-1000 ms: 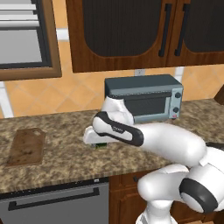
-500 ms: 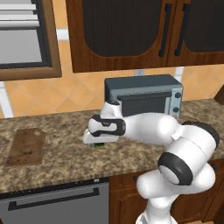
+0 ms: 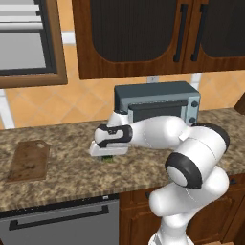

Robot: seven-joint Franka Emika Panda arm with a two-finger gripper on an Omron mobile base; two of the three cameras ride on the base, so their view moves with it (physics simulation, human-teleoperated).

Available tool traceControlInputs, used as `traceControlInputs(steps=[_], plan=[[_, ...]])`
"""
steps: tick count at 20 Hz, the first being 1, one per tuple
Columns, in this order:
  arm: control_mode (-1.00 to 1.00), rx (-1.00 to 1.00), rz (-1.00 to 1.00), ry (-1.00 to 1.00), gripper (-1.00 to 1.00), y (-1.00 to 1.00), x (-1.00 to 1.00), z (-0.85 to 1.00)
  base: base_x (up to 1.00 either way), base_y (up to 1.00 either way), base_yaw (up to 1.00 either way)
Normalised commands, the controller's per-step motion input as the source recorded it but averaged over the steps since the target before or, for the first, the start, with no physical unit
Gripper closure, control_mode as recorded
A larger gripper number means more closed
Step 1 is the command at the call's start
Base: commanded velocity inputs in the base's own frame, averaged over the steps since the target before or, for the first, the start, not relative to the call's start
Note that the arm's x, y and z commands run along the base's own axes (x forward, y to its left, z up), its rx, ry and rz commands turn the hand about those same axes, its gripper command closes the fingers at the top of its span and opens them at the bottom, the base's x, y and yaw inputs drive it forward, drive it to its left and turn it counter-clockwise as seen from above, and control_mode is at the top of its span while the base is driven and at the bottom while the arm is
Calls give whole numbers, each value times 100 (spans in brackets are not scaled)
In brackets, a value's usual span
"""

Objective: Pick up the sponge from the counter and clean the cutting board by briefly scrubbing or pressing down on the cutting board. Once finished, release the sponge.

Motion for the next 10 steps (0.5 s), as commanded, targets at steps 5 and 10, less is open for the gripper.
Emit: traceControlInputs(steps=[5,10], plan=[[-100,-1,0,0,-100,0,3,0,0,0,0],[-100,-1,0,0,-100,0,-1,3,0,0,0]])
